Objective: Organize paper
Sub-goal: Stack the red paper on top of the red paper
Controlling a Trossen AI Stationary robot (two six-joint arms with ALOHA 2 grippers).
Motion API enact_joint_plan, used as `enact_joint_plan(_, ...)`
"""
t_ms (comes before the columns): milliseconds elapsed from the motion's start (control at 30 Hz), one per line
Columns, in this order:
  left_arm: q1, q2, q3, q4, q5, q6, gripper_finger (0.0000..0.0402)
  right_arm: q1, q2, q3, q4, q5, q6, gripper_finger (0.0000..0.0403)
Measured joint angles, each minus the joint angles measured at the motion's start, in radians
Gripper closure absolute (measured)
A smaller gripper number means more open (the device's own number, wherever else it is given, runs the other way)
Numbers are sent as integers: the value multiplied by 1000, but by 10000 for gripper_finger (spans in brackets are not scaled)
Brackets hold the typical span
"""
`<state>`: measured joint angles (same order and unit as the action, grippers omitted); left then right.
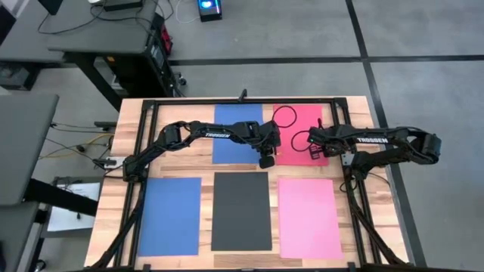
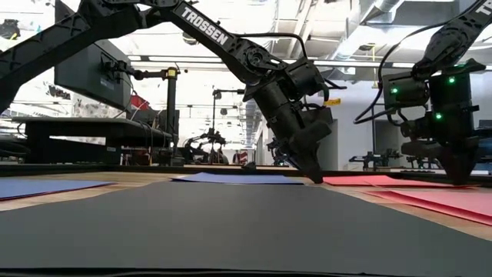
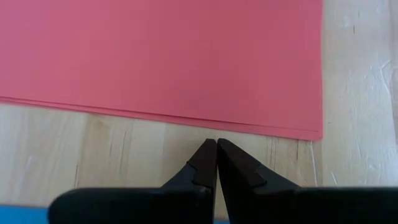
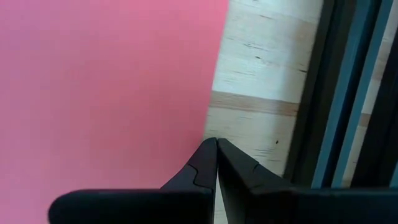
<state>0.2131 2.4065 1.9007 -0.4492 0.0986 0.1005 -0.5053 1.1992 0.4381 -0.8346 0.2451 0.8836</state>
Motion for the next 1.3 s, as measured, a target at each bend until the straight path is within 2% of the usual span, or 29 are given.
enact_joint_plan(1300, -2, 2, -1, 12, 20, 7, 402, 1, 0, 0, 23, -12, 0, 403)
